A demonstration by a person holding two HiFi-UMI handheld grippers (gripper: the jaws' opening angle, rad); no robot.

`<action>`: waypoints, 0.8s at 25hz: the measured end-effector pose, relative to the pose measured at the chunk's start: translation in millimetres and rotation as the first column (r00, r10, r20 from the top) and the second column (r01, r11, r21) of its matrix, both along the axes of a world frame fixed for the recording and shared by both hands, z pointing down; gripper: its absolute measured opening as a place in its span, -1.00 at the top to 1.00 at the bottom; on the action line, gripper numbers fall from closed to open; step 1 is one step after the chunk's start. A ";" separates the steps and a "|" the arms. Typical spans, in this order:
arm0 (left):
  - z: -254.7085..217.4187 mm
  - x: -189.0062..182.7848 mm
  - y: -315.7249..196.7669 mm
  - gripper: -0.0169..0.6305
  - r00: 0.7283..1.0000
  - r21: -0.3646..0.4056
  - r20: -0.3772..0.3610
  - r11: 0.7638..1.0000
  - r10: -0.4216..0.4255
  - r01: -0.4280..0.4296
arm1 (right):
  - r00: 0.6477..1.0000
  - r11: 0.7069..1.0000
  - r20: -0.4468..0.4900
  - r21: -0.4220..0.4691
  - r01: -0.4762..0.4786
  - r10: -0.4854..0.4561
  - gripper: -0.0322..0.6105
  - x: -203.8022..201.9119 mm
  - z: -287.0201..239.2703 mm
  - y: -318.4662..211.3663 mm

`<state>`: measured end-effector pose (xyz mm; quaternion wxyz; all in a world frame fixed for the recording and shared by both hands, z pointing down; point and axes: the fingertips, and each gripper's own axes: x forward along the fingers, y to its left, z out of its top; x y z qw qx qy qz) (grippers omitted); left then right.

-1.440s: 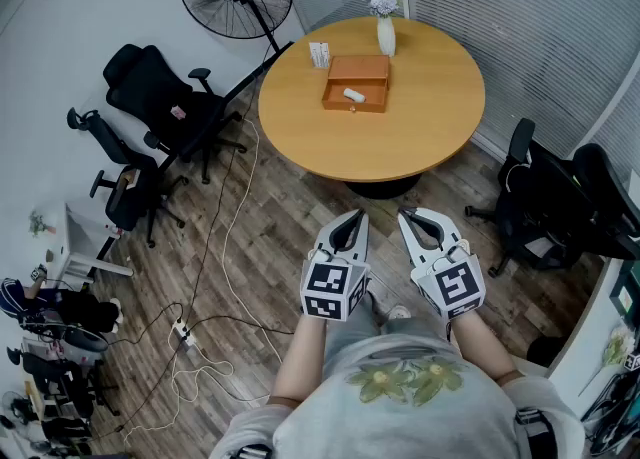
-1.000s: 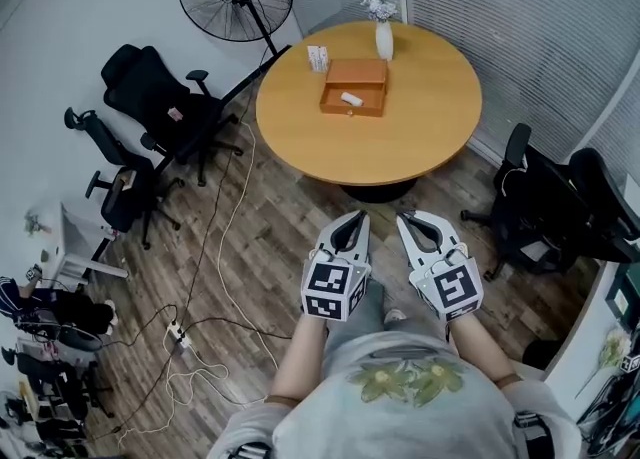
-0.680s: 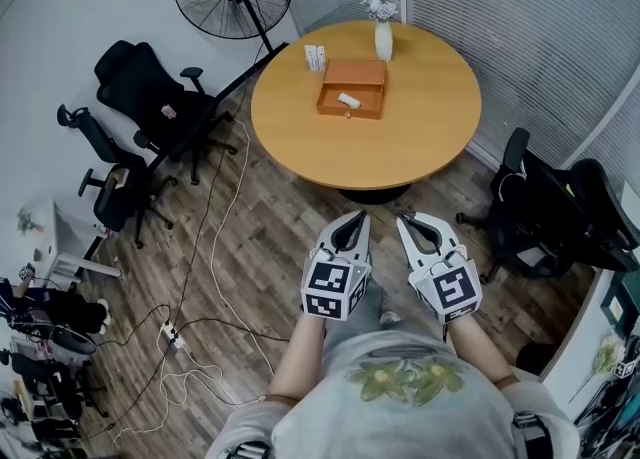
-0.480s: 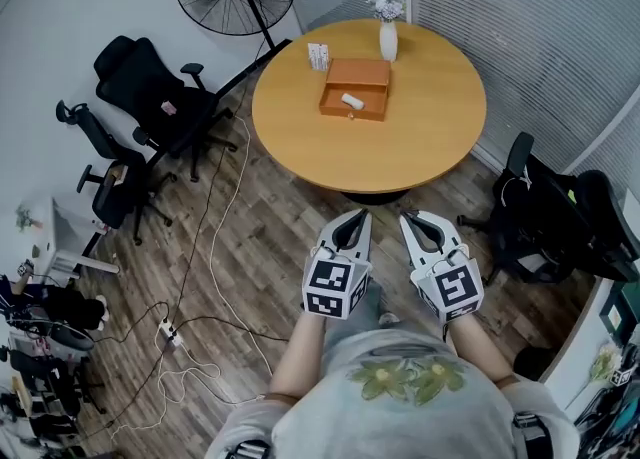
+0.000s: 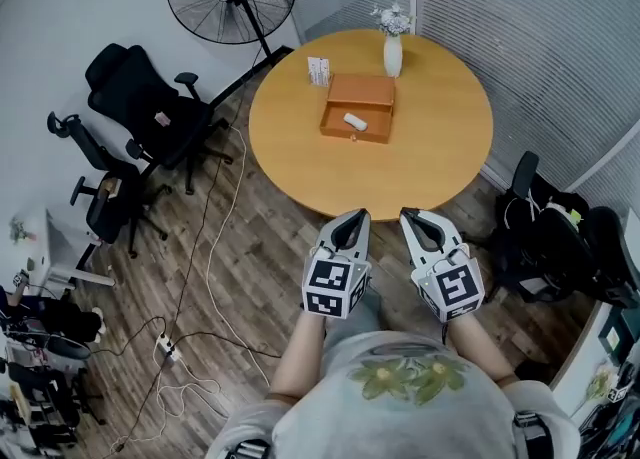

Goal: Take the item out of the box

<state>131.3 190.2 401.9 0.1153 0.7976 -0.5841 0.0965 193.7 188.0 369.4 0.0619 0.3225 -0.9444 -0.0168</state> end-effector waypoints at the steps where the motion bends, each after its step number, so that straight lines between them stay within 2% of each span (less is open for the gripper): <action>1: -1.7 -4.1 -8.8 0.96 1.000 0.004 -0.001 1.000 0.002 -0.002 | 1.000 1.000 0.000 0.001 -0.003 0.003 0.88 -3.9 -0.8 -8.9; 9: -12.2 -54.2 -73.9 0.96 1.000 0.018 -0.025 1.000 -0.014 0.014 | 1.000 1.000 -0.016 0.020 0.000 0.000 0.88 -50.8 -14.6 -76.3; 20: -1.8 -136.8 -153.1 0.96 1.000 -0.015 -0.026 1.000 0.002 -0.003 | 0.999 0.999 -0.037 0.031 -0.033 0.034 0.88 -119.7 -16.9 -166.8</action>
